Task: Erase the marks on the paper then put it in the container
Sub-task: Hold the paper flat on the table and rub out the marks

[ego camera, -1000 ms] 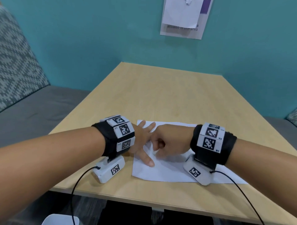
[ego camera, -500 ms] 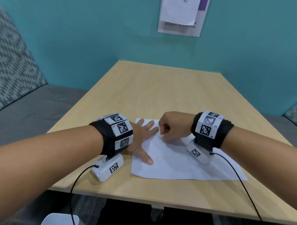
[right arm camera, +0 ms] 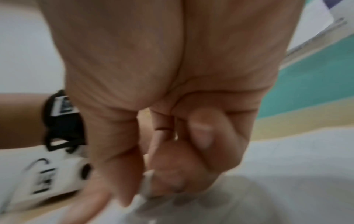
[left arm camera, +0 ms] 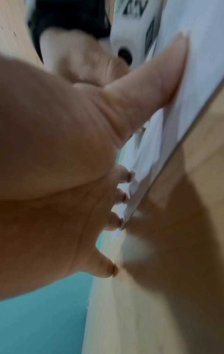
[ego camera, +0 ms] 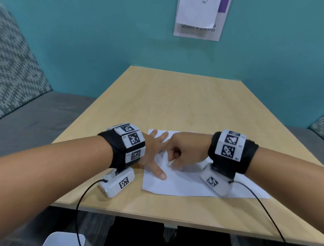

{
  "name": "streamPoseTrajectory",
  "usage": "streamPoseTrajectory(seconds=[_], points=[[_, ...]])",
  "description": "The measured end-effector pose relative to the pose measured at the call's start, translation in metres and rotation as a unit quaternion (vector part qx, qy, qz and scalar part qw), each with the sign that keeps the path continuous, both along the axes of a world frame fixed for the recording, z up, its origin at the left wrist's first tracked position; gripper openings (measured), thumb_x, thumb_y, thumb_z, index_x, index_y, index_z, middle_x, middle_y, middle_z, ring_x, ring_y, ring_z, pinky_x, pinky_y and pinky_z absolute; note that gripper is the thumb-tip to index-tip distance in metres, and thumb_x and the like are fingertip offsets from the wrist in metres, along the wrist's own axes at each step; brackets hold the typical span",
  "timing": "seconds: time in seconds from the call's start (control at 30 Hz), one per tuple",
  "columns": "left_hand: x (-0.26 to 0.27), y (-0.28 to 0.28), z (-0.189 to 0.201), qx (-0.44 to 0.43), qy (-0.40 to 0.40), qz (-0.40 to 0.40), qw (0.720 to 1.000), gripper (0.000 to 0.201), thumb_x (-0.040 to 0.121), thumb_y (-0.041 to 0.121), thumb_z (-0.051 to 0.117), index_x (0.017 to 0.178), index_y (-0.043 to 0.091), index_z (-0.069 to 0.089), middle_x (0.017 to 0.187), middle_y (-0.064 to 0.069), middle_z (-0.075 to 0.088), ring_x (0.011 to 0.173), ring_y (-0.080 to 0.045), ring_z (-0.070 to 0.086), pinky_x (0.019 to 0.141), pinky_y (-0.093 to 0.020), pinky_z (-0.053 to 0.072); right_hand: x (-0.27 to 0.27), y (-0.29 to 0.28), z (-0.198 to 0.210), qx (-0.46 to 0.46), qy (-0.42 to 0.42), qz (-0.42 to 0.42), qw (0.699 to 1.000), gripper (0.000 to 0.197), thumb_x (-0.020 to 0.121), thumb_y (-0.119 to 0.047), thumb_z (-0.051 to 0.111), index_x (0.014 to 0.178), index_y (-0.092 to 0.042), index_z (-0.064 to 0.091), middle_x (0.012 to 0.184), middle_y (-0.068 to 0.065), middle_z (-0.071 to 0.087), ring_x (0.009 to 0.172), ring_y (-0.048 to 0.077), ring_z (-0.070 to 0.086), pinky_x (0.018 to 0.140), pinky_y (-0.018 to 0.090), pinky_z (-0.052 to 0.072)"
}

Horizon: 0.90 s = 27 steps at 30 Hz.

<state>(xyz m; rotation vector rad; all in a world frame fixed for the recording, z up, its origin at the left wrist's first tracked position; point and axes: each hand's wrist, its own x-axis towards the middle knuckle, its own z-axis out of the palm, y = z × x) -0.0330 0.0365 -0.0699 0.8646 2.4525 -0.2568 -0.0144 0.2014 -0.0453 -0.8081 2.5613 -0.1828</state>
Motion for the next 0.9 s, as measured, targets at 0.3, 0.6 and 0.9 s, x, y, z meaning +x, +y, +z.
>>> streamPoseTrajectory(seconds=[0.3,0.6,0.9], points=[[-0.002,-0.001,-0.002,-0.005,0.003,-0.005,1.0,0.115,0.07,0.08,0.061,0.152,0.047,-0.012,0.161,0.005,-0.028,0.148,-0.033,-0.021,0.114,-0.066,0.011,0.0,0.001,-0.002,-0.013,-0.01,-0.007,1.0,0.01,0.079,-0.02,0.072,0.076,-0.019,0.063,0.06,-0.014,0.054,0.052,-0.004,0.049,0.054,0.01,0.039],[0.0,-0.001,0.0,-0.009,0.011,-0.006,1.0,0.116,0.071,0.079,0.061,0.153,0.042,-0.014,0.161,0.004,-0.027,0.149,-0.032,-0.018,0.114,-0.065,0.013,0.0,0.005,-0.002,-0.014,0.005,-0.018,1.0,0.011,0.079,-0.021,0.071,0.072,-0.022,0.062,0.059,-0.014,0.054,0.05,-0.002,0.048,0.051,0.01,0.037],[0.0,-0.001,0.0,-0.01,0.012,-0.008,1.0,0.116,0.071,0.08,0.06,0.152,0.044,-0.014,0.161,0.004,-0.027,0.149,-0.033,-0.018,0.114,-0.065,0.013,-0.001,0.003,-0.001,0.004,0.006,-0.018,1.0,0.007,0.078,-0.022,0.071,0.077,-0.018,0.065,0.063,-0.013,0.056,0.056,0.002,0.049,0.057,0.016,0.041]])
